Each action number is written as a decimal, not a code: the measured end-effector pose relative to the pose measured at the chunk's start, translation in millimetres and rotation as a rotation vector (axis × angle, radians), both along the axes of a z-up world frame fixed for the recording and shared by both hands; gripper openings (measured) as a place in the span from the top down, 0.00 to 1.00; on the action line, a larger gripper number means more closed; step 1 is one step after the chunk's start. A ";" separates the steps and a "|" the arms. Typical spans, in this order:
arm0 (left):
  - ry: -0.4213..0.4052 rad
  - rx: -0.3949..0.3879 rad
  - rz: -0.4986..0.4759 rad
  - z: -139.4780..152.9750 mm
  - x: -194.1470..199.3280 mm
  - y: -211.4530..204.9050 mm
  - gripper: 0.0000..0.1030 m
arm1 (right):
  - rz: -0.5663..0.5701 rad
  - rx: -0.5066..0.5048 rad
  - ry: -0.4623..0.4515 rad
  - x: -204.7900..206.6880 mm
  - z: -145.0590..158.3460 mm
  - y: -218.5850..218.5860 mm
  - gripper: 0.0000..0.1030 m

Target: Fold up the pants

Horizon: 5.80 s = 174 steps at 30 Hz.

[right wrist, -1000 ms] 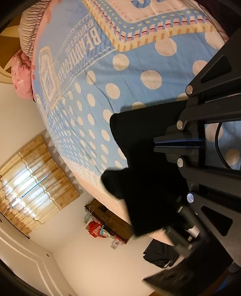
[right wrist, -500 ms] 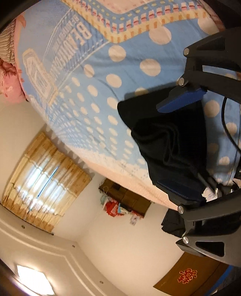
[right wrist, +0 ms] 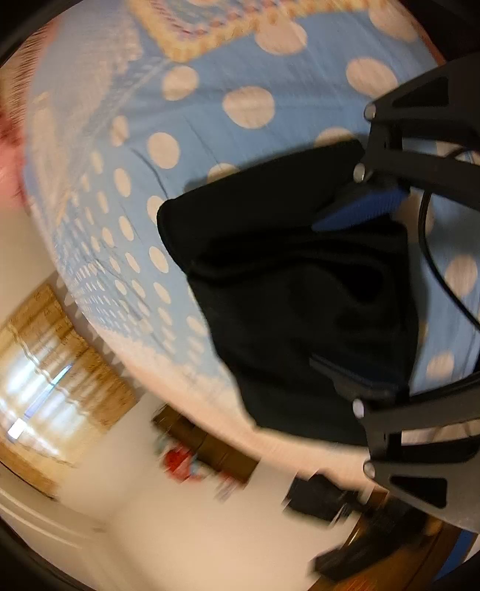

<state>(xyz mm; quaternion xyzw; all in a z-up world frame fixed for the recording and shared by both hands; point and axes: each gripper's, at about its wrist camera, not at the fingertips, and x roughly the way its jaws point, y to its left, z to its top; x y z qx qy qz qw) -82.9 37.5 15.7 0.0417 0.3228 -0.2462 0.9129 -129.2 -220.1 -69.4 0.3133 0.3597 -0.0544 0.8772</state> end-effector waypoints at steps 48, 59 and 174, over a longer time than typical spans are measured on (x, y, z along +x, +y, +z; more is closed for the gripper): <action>0.133 0.071 0.092 -30.5 25.2 7.6 0.09 | 0.240 -0.499 0.037 0.7 8.6 3.9 0.81; 0.142 0.223 0.028 -49.9 -4.4 15.7 0.09 | 0.086 -0.632 -0.026 -35.2 66.4 -7.0 0.61; 0.272 -0.019 0.094 -51.5 28.5 -34.1 0.80 | 0.033 -0.462 -0.019 4.7 -1.1 13.6 0.72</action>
